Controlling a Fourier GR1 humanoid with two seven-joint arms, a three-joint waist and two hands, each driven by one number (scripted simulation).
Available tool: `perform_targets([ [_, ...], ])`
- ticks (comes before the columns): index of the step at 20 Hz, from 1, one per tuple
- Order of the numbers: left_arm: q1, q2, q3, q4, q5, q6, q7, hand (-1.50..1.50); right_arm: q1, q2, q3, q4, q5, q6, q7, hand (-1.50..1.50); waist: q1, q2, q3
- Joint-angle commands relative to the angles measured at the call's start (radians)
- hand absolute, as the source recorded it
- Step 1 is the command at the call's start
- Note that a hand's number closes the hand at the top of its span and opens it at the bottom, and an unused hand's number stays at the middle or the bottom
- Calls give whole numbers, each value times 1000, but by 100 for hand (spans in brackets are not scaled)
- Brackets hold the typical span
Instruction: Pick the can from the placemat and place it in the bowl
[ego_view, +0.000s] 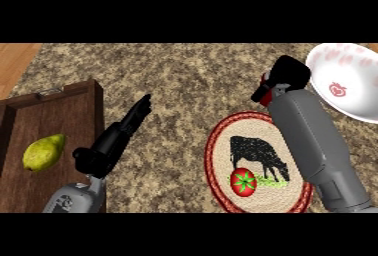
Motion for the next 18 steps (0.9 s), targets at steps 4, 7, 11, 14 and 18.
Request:
perform_targets([
  [4,-25,-4,11,18,-3,-6,3,0,-208,-39,13,137,164,-237,48,150,-3,-1,0],
  [7,-21,-8,13,-6,0,2,30,0,-246,-45,0,99,197,-347,69,150,-19,-10,0],
  [11,-15,20,46,25,9,-22,6,0,-264,-89,-61,120,195,-491,21,150,-32,-8,0],
  [14,40,-4,23,14,-15,-9,-37,0,-253,-95,-101,163,183,-544,2,150,-39,-14,0],
  [18,8,-23,27,11,-30,7,11,0,-307,-150,-137,291,201,-511,0,150,-42,-14,0],
])
